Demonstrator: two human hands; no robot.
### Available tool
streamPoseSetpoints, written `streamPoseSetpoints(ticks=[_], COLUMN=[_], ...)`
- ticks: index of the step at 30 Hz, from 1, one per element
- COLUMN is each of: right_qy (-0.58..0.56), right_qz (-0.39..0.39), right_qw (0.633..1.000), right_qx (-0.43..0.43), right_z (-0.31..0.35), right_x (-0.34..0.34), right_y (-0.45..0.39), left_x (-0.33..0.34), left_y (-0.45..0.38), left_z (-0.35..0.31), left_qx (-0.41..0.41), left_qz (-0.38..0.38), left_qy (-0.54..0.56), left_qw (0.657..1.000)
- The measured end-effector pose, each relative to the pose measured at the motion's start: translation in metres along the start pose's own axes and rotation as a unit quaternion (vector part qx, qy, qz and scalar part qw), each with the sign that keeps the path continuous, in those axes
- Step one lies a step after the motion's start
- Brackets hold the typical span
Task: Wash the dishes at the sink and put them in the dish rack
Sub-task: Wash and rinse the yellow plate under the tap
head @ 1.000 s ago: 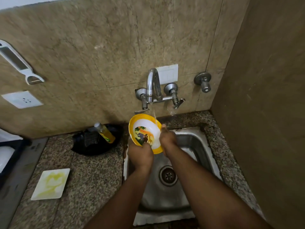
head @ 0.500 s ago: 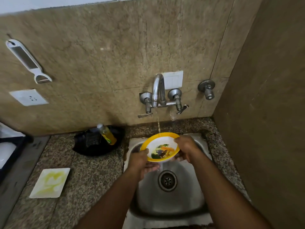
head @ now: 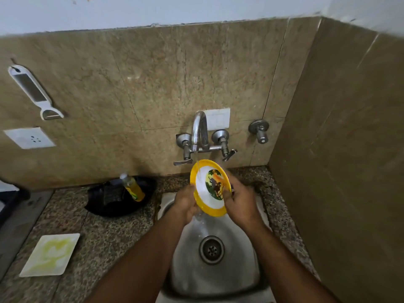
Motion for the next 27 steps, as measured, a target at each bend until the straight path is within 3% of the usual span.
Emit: streamPoseSetpoints(ticks=[4, 7, 11, 16, 19, 23, 27], right_qy=[0.147, 0.218, 0.260, 0.281, 0.265, 0.236, 0.286], right_qz=[0.035, 0.090, 0.098, 0.124, 0.093, 0.063, 0.073], right_qw=[0.987, 0.970, 0.959, 0.946, 0.957, 0.970, 0.945], right_qx=[-0.047, -0.065, -0.061, -0.105, -0.066, -0.009, -0.138], right_z=[0.007, 0.004, 0.000, 0.019, 0.014, 0.014, 0.034], right_x=[0.021, 0.050, 0.066, 0.073, 0.068, 0.062, 0.086], right_y=[0.014, 0.031, 0.043, 0.026, -0.014, -0.057, -0.023], left_x=[0.007, 0.008, -0.004, -0.001, 0.020, 0.022, 0.013], left_y=[0.004, 0.006, 0.013, 0.024, 0.027, 0.030, 0.021], left_z=[-0.007, -0.015, -0.021, -0.018, -0.016, -0.021, -0.027], left_qx=[-0.079, -0.051, 0.015, 0.042, 0.064, 0.115, 0.106], left_qz=[0.064, 0.055, -0.019, -0.031, 0.004, -0.051, -0.034], left_qy=[0.013, 0.101, 0.088, 0.060, 0.010, 0.005, 0.063], left_qw=[0.995, 0.992, 0.996, 0.997, 0.998, 0.992, 0.992])
Point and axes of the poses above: each hand's wrist, its own y-axis away from the middle knuckle, its own x-axis out of the palm, z = x × y, the point moved 7 cm from there along -y, towards the middle knuckle, and after that the axes turned 8 degrees about z, right-handed, at the moved point
